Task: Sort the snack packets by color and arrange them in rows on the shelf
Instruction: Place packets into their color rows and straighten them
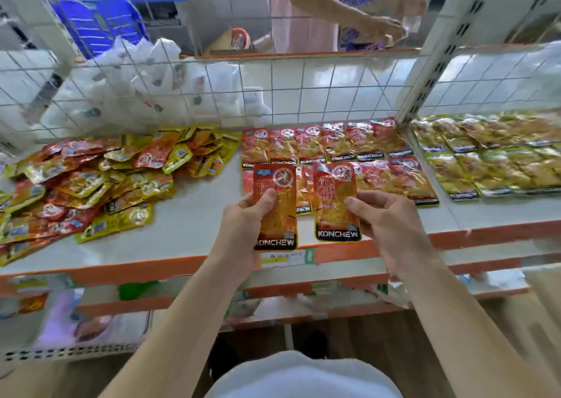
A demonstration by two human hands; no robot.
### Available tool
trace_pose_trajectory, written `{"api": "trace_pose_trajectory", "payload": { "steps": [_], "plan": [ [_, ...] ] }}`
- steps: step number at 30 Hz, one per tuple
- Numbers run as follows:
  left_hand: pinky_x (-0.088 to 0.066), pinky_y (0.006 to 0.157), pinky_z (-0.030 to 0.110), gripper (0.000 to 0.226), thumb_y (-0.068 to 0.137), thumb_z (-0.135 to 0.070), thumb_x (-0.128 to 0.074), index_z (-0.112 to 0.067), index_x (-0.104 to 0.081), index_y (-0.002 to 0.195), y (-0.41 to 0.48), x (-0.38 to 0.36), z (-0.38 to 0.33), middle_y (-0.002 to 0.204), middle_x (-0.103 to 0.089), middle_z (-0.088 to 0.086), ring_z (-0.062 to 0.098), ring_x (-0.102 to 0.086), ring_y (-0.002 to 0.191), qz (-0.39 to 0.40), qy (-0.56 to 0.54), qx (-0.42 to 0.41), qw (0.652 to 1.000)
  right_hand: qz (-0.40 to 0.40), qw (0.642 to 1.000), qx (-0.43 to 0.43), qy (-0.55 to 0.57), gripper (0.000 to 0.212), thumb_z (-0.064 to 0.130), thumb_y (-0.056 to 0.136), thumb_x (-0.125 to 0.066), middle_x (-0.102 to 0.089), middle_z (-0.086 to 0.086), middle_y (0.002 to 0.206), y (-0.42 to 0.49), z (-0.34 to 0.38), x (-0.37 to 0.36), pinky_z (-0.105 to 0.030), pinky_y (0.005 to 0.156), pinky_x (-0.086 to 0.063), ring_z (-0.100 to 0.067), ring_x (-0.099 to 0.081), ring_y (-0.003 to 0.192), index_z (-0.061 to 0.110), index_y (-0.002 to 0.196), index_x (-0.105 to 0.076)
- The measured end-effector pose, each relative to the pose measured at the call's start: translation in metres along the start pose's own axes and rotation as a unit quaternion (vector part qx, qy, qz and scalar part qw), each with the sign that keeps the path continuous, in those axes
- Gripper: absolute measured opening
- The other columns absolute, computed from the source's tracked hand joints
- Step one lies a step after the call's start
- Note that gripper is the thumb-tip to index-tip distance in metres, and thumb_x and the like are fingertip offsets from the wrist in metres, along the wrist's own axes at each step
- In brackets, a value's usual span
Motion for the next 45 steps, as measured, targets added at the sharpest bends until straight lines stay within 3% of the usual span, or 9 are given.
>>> {"api": "trace_pose_trajectory", "payload": {
  "steps": [5, 10, 13, 18, 26, 28, 32, 38, 45],
  "plan": [
    [-0.060, 0.080, 0.047, 0.006, 0.097, -0.019, -0.065, -0.016, -0.068, 0.100, -0.002, -0.026, 0.015, 0.090, -0.078, 0.007, 0.025, -0.074, 0.078, -0.011, 0.019, -0.025, 0.999, 0.021, 1.000, 0.002, -0.009, 0.008, 0.009, 0.086, -0.075, -0.077, 0.001, 0.080, 0.009, 0.000, 0.028, -0.029, 0.075, -0.056, -0.014, -0.073, 0.080, 0.012, 0.092, -0.071],
    [-0.059, 0.087, 0.050, 0.007, 0.095, -0.024, -0.066, -0.020, -0.070, 0.098, 0.001, -0.039, 0.024, 0.092, -0.078, 0.004, 0.024, -0.075, 0.084, -0.015, 0.056, -0.044, 0.997, 0.025, 0.999, -0.019, -0.009, 0.023, 0.011, 0.086, -0.075, -0.077, -0.005, 0.097, 0.014, -0.002, 0.047, -0.038, 0.084, -0.059, -0.019, -0.073, 0.093, 0.007, 0.108, -0.069],
    [-0.059, 0.088, 0.052, 0.011, 0.095, -0.026, -0.067, -0.018, -0.071, 0.102, 0.004, -0.046, 0.026, 0.096, -0.078, 0.006, 0.027, -0.075, 0.090, -0.006, 0.063, -0.043, 0.997, 0.019, 0.999, -0.025, -0.010, 0.018, 0.012, 0.086, -0.075, -0.075, -0.007, 0.104, 0.014, -0.003, 0.051, -0.049, 0.093, -0.056, -0.022, -0.072, 0.099, 0.011, 0.103, -0.070],
    [-0.060, 0.084, 0.045, 0.011, 0.094, -0.025, -0.068, -0.017, -0.072, 0.100, 0.013, -0.062, 0.026, 0.091, -0.078, 0.003, 0.022, -0.075, 0.084, 0.044, 0.084, -0.041, 0.995, -0.031, 0.999, -0.013, -0.012, 0.015, 0.013, 0.086, -0.076, -0.077, -0.006, 0.097, 0.007, 0.004, 0.062, -0.055, 0.095, -0.054, -0.027, -0.072, 0.099, 0.012, 0.100, -0.071],
    [-0.058, 0.086, 0.041, 0.008, 0.096, -0.010, -0.065, -0.011, -0.071, 0.093, 0.022, -0.096, 0.036, 0.086, -0.076, 0.001, 0.018, -0.073, 0.086, 0.124, 0.111, -0.032, 0.986, -0.155, 0.987, 0.018, 0.032, 0.011, 0.009, 0.091, -0.068, -0.078, -0.007, 0.092, -0.008, 0.003, 0.103, -0.042, 0.079, -0.059, -0.023, -0.075, 0.087, 0.007, 0.102, -0.071],
    [-0.057, 0.081, 0.034, 0.010, 0.096, -0.006, -0.064, -0.013, -0.071, 0.092, 0.022, -0.104, 0.039, 0.082, -0.076, -0.004, 0.013, -0.073, 0.082, 0.127, 0.122, -0.044, 0.983, -0.168, 0.985, 0.026, 0.028, 0.007, 0.009, 0.092, -0.067, -0.078, -0.004, 0.090, -0.010, 0.000, 0.112, -0.039, 0.078, -0.058, -0.020, -0.075, 0.086, 0.010, 0.097, -0.072],
    [-0.059, 0.083, 0.035, 0.011, 0.095, -0.010, -0.067, -0.018, -0.073, 0.091, 0.026, -0.115, 0.048, 0.087, -0.078, -0.006, 0.014, -0.074, 0.088, 0.105, 0.154, -0.074, 0.980, -0.185, 0.982, 0.026, 0.002, 0.008, 0.012, 0.095, -0.065, -0.078, 0.003, 0.083, 0.000, -0.004, 0.132, -0.035, 0.068, -0.058, -0.014, -0.075, 0.076, 0.016, 0.095, -0.072],
    [-0.059, 0.083, 0.032, 0.020, 0.095, -0.010, -0.067, -0.028, -0.071, 0.086, 0.040, -0.135, 0.066, 0.085, -0.077, -0.010, 0.012, -0.074, 0.088, 0.045, 0.181, -0.097, 0.978, -0.142, 0.987, 0.051, -0.059, 0.013, 0.012, 0.095, -0.065, -0.076, 0.006, 0.085, 0.034, 0.004, 0.159, -0.018, 0.065, -0.054, -0.003, -0.073, 0.076, 0.022, 0.088, -0.071],
    [-0.057, 0.072, 0.020, 0.010, 0.096, -0.014, -0.067, -0.023, -0.072, 0.096, 0.050, -0.171, 0.089, 0.093, -0.075, -0.006, 0.012, -0.072, 0.089, -0.008, 0.233, -0.133, 0.963, -0.072, 0.978, 0.081, -0.178, 0.017, 0.012, 0.092, -0.069, -0.072, 0.008, 0.084, 0.083, 0.007, 0.185, -0.015, 0.069, -0.053, -0.006, -0.068, 0.080, 0.024, 0.081, -0.068]
  ]
}}
Point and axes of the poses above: each hand's wrist, its own y-axis towards the middle knuckle, its own x-axis out of the back of the hand, z = x × y, the point moved 4 cm from there along y, towards the middle knuckle
